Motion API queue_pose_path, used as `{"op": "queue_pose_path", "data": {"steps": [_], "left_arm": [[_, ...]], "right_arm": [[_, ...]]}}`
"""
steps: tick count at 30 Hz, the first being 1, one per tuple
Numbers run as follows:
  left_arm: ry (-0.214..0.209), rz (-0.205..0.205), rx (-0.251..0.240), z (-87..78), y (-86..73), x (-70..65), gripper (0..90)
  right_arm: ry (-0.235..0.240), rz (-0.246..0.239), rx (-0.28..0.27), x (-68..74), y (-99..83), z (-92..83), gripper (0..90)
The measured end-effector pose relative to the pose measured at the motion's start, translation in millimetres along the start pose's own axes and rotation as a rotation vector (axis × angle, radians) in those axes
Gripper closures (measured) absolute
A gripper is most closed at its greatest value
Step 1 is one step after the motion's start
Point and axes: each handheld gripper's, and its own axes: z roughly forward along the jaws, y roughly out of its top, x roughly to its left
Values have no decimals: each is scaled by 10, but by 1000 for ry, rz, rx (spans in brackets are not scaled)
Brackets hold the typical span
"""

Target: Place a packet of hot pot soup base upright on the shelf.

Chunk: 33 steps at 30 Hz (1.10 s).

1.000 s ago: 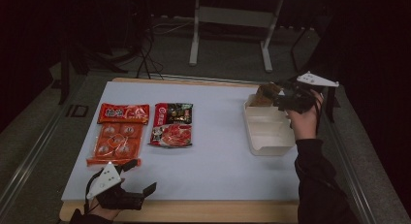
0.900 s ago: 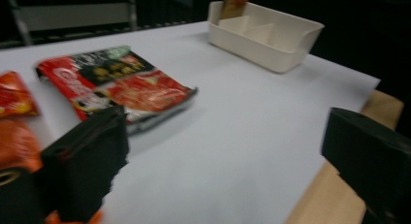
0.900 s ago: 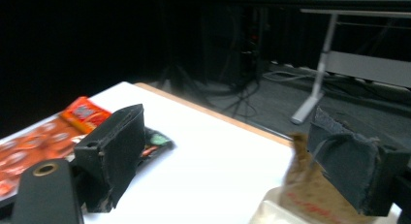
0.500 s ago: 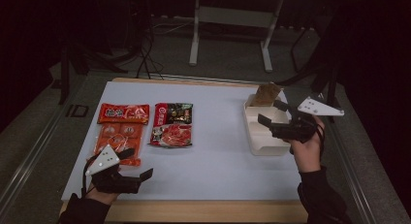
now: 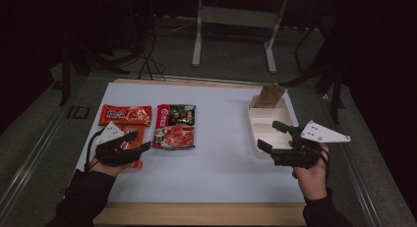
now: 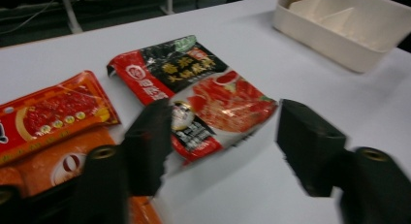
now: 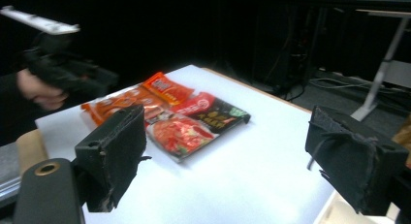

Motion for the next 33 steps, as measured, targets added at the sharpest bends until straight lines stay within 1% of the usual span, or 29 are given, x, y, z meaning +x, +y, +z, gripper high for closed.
{"op": "queue_pose_path", "data": {"steps": [1,2,3,4,5,6,7,8,9,10,12,13,14,15,17,18,20,21,22,23,25,27,31,33], "left_arm": [[13,-12,5,34,10,29,522],[19,-25,16,73,18,60,522],[43,-36,33,118,25,90,590],[59,-56,63,204,28,168,659],[59,-56,63,204,28,168,690],[107,-66,107,300,28,238,729],[107,-66,107,300,28,238,756],[113,-80,118,355,25,285,756],[127,-89,131,385,25,309,792],[130,-93,146,429,26,341,829],[127,-112,152,505,32,391,889],[135,-103,166,549,42,404,895],[135,-103,166,549,42,404,898],[154,-97,191,649,67,429,898],[148,-116,205,741,91,460,899],[161,-120,214,787,105,470,900],[166,-113,238,883,132,485,900],[179,-114,253,931,147,490,900],[181,-123,265,975,164,500,900],[181,-128,267,1013,180,511,900],[203,-122,287,1082,203,517,900],[205,-145,306,1162,211,542,900],[229,-148,352,1299,185,566,900],[219,-159,357,1340,168,572,900]], "right_arm": [[13,12,4,18,-33,-5,146],[13,12,4,18,-33,-5,146],[19,18,12,37,-64,-8,147],[25,20,10,46,-80,-12,147],[25,20,10,46,-80,-12,147],[34,24,10,64,-111,-15,148],[34,24,10,64,-111,-15,148],[32,22,15,78,-125,-19,151],[45,27,14,91,-145,-20,152],[54,28,15,98,-158,-19,152],[55,20,22,120,-188,-21,152],[64,23,20,123,-201,-23,152],[64,23,20,123,-201,-23,152],[71,26,20,126,-213,-25,152],[75,29,21,121,-233,-21,152],[78,34,22,116,-237,-17,152],[74,29,22,112,-243,-9,152],[77,31,22,112,-245,-5,152],[80,32,21,112,-247,-3,153],[79,30,19,111,-246,-2,153],[81,30,20,109,-244,-2,152],[77,23,20,107,-243,-4,152],[78,29,24,94,-259,-6,153],[78,32,26,90,-268,-3,153]]}}
